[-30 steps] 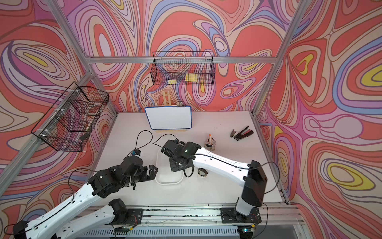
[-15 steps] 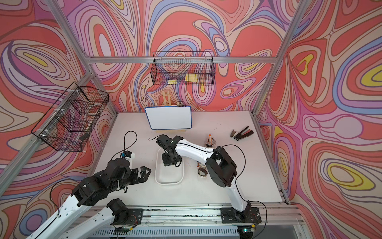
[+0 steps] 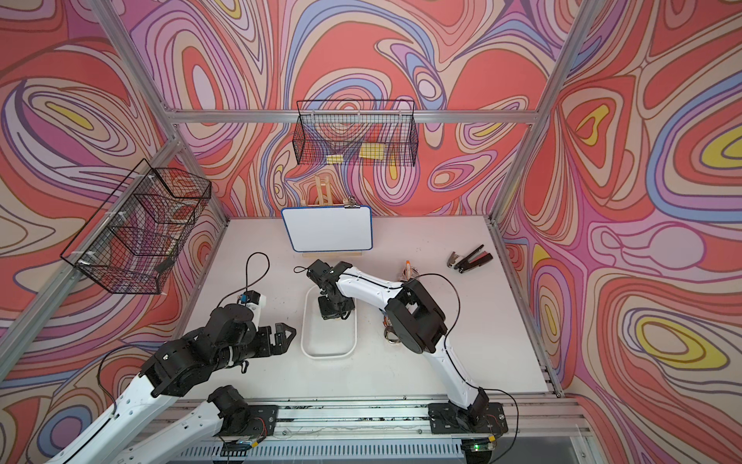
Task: Put the watch into the storage box
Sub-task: Place the watch in the storage box.
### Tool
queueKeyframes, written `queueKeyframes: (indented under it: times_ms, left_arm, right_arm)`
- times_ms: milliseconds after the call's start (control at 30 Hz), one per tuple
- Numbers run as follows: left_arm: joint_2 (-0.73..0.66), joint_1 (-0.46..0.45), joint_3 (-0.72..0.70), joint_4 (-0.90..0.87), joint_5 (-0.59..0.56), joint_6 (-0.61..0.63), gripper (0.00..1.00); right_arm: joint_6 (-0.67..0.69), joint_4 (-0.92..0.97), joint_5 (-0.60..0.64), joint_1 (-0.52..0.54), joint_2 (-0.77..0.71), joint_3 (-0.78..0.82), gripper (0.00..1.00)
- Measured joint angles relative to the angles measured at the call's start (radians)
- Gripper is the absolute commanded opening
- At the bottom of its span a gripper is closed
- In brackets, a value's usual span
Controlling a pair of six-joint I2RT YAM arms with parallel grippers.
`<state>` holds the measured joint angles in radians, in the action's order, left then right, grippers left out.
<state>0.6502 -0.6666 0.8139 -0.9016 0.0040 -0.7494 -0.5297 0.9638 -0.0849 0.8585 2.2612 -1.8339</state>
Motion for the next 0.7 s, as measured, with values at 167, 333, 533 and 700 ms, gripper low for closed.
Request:
queueKeyframes:
  times_ms: [167,333,533,700]
  left_arm:
    - [0.001,0.000,0.001,0.037,0.055,0.004,0.95]
    - [0.027,0.000,0.038,0.061,0.125,0.017,0.94]
    - [0.120,-0.032,0.072,0.146,0.211,0.006,0.92]
    - [0.301,-0.205,0.091,0.295,0.246,-0.096,0.91]
  right_arm:
    - [-0.018,-0.085,-0.034,0.000,-0.072,0.102,0.59]
    - [-0.046,-0.149,-0.085,-0.003,-0.292,0.206,0.65]
    - [-0.075,-0.220,-0.134,-0.080,-0.649,0.373,0.68]
    - [-0.081,-0.212,-0.151,-0.277,-0.843,0.571,0.68]
